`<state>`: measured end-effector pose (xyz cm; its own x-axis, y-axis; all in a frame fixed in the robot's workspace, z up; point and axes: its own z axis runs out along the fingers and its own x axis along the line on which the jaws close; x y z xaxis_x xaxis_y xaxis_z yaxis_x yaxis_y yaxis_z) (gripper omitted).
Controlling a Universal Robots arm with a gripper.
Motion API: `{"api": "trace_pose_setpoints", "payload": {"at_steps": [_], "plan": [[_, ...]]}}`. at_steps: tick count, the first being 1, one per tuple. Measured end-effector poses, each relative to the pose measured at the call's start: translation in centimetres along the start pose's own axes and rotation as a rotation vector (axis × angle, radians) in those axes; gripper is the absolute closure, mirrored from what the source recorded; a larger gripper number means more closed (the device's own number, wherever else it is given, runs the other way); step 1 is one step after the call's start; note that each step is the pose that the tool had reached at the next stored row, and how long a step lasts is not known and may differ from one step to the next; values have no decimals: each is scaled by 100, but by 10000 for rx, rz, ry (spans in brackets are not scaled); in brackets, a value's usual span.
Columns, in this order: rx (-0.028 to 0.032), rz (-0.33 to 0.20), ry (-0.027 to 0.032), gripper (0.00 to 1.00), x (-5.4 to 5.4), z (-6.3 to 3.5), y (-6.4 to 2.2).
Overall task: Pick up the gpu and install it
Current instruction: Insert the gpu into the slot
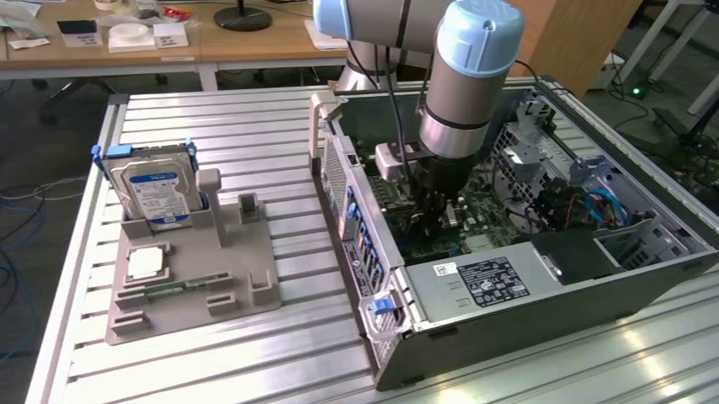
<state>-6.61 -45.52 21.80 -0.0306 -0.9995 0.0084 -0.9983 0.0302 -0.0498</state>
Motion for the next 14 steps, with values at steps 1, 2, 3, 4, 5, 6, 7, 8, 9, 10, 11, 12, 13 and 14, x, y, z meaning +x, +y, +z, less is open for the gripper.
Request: {"api": "trace_pose_setpoints", "payload": {"at_steps": [1,2,3,4,5,6,7,8,9,10,11,12,13,14], "plan": [[0,0,0,72,0,1,0],[0,0,0,72,0,1,0],[0,0,-1,72,0,2,0],[0,0,-2,72,0,3,0],[0,0,-2,72,0,3,0],[1,1,-3,72,0,3,0],[1,0,-2,72,0,4,0],[1,0,-4,72,-1,9,0],[2,0,-5,72,-1,21,0],[5,-1,-3,72,-1,39,1],[-5,-2,8,72,0,53,2],[-4,-2,6,72,0,67,3],[-2,-1,2,72,1,74,4],[-1,-1,1,72,1,75,4]]}}
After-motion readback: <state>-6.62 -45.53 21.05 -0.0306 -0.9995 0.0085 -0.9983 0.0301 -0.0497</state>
